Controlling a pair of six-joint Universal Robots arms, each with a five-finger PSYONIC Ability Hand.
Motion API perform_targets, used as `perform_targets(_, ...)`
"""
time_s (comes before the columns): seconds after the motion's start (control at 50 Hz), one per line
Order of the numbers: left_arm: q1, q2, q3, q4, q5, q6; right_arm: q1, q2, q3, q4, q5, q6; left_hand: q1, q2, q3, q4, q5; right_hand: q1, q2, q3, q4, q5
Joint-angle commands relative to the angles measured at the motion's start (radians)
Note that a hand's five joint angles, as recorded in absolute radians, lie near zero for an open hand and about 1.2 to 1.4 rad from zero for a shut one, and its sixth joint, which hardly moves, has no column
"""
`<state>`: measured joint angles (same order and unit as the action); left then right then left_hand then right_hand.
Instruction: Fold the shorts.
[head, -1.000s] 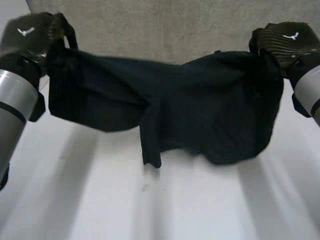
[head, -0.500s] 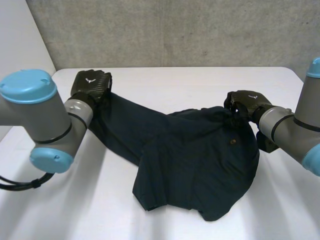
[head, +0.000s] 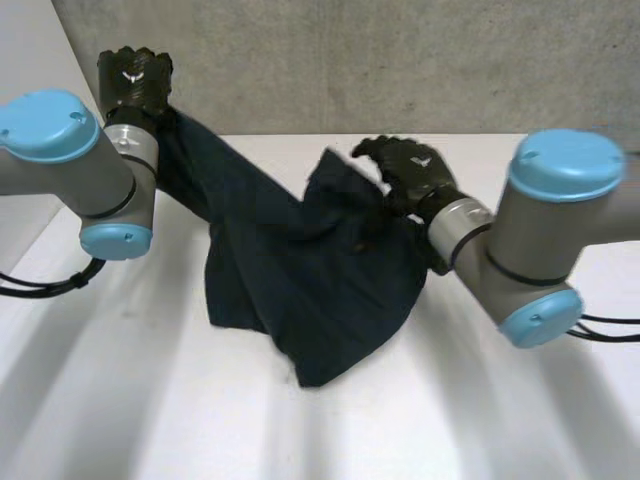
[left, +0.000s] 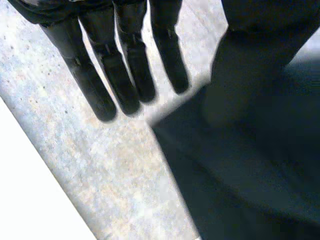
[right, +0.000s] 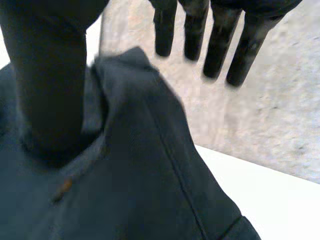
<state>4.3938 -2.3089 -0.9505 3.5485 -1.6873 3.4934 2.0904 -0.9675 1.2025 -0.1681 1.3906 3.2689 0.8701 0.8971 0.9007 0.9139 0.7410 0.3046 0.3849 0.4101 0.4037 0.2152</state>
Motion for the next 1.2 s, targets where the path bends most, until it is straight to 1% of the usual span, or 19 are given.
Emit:
perform_targets(0.02, -0.004, -0.053, -0.040, -0.011, -0.006, 0.143, 0.053, 0.055, -0.087, 0.185, 0.007, -0.139, -0.656, -0.683, -0.687, -0.700, -0.702, -0.130, -0.210, -0.236, -0.229, -0.215)
perform_targets(0.08, -0.010, -0.037, -0.103, -0.013, -0.005, 0.141, 0.049, 0.024, -0.077, 0.214, 0.019, -0.216, -0.662, -0.689, -0.693, -0.706, -0.708, -0.130, -0.210, -0.236, -0.229, -0.215)
perform_targets(0.14, -0.033, 0.061, -0.204, -0.014, -0.006, 0.109, 0.027, -0.026, -0.055, 0.216, 0.048, -0.271, -0.660, -0.687, -0.690, -0.703, -0.705, -0.130, -0.210, -0.236, -0.229, -0.215)
perform_targets(0.2, -0.059, 0.178, -0.341, -0.014, -0.005, 0.061, -0.055, -0.092, 0.003, 0.220, 0.061, -0.340, -0.645, -0.672, -0.675, -0.689, -0.690, -0.130, -0.210, -0.236, -0.229, -0.215)
perform_targets(0.26, -0.077, 0.265, -0.434, -0.026, -0.005, 0.012, -0.131, -0.155, 0.080, 0.217, 0.028, -0.437, -0.630, -0.657, -0.661, -0.674, -0.676, -0.130, -0.210, -0.236, -0.229, -0.215)
perform_targets(0.32, -0.135, 0.399, -0.568, -0.131, -0.008, -0.112, -0.185, -0.207, 0.159, 0.208, -0.060, -0.561, -0.598, -0.625, -0.629, -0.642, -0.643, -0.130, -0.210, -0.236, -0.229, -0.215)
perform_targets(0.34, -0.160, 0.442, -0.611, -0.187, -0.008, -0.176, -0.208, -0.230, 0.198, 0.208, -0.117, -0.621, -0.589, -0.616, -0.620, -0.633, -0.635, -0.130, -0.210, -0.236, -0.229, -0.215)
perform_targets(0.38, -0.198, 0.489, -0.661, -0.273, -0.006, -0.276, -0.251, -0.270, 0.259, 0.208, -0.200, -0.705, -0.583, -0.610, -0.614, -0.627, -0.629, -0.130, -0.210, -0.236, -0.229, -0.215)
perform_targets(0.44, -0.238, 0.526, -0.708, -0.345, -0.008, -0.371, -0.306, -0.309, 0.327, 0.205, -0.289, -0.784, -0.569, -0.596, -0.599, -0.612, -0.614, -0.126, -0.206, -0.231, -0.225, -0.211)
perform_targets(0.46, -0.264, 0.545, -0.737, -0.384, -0.002, -0.423, -0.337, -0.319, 0.360, 0.200, -0.339, -0.817, -0.539, -0.566, -0.570, -0.583, -0.585, -0.053, -0.133, -0.159, -0.152, -0.138)
perform_targets(0.52, -0.303, 0.559, -0.783, -0.416, 0.009, -0.479, -0.369, -0.324, 0.410, 0.191, -0.424, -0.867, -0.405, -0.432, -0.435, -0.448, -0.450, 0.030, -0.051, -0.076, -0.069, -0.055)
perform_targets(0.54, -0.322, 0.559, -0.809, -0.419, 0.012, -0.502, -0.381, -0.324, 0.442, 0.190, -0.474, -0.893, -0.340, -0.367, -0.371, -0.384, -0.386, 0.071, -0.010, -0.035, -0.029, -0.015)
perform_targets(0.62, -0.373, 0.549, -0.852, -0.419, 0.026, -0.511, -0.398, -0.321, 0.503, 0.190, -0.565, -0.954, -0.316, -0.343, -0.347, -0.360, -0.361, 0.144, 0.064, 0.039, 0.045, 0.059)
perform_targets(0.66, -0.384, 0.543, -0.858, -0.418, 0.032, -0.514, -0.403, -0.321, 0.519, 0.188, -0.585, -0.977, -0.331, -0.358, -0.361, -0.374, -0.376, 0.144, 0.064, 0.039, 0.045, 0.059)
perform_targets(0.76, -0.393, 0.479, -0.847, -0.387, 0.038, -0.522, -0.403, -0.290, 0.537, 0.154, -0.604, -1.020, -0.492, -0.519, -0.523, -0.536, -0.537, 0.098, 0.017, -0.008, -0.002, 0.012)
perform_targets(0.9, -0.401, 0.364, -0.795, -0.307, 0.029, -0.511, -0.397, -0.208, 0.526, -0.042, -0.585, -1.020, -0.510, -0.537, -0.540, -0.554, -0.555, 0.092, 0.011, -0.014, -0.008, 0.006)
perform_targets(1.0, -0.409, 0.267, -0.732, -0.273, 0.003, -0.508, -0.357, -0.125, 0.484, -0.135, -0.517, -1.017, -0.510, -0.537, -0.540, -0.554, -0.555, 0.112, 0.032, 0.007, 0.013, 0.027)
perform_targets(1.08, -0.410, 0.204, -0.679, -0.269, -0.046, -0.507, -0.307, -0.077, 0.428, -0.142, -0.466, -1.022, -0.516, -0.543, -0.546, -0.559, -0.561, 0.124, 0.044, 0.018, 0.025, 0.039)
perform_targets(1.2, -0.418, 0.141, -0.597, -0.269, -0.100, -0.507, -0.274, -0.014, 0.373, -0.142, -0.452, -1.019, -0.551, -0.578, -0.581, -0.595, -0.596, 0.130, 0.049, 0.024, 0.031, 0.045)
